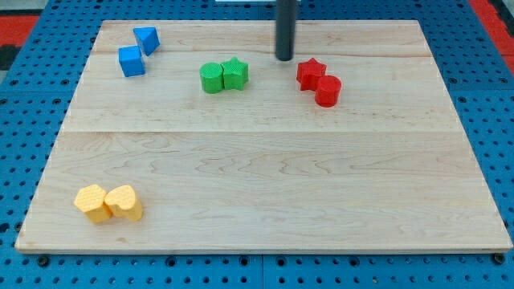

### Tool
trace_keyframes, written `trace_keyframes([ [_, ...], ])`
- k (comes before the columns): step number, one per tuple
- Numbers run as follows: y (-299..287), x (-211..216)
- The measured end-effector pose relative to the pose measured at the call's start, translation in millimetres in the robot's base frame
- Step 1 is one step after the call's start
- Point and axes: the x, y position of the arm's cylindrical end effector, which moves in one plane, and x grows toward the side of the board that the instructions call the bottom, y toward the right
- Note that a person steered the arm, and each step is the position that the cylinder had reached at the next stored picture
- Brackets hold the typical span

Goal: Separate red star and the red circle

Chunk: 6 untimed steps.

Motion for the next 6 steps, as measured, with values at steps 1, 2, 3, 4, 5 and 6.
trace_keyframes([
  [1,38.5,66.8],
  [2,47.9,133.7],
  [3,32.3,119.6],
  [4,31.6,179.2],
  [5,76.7,207.4],
  [6,31.4,165.2],
])
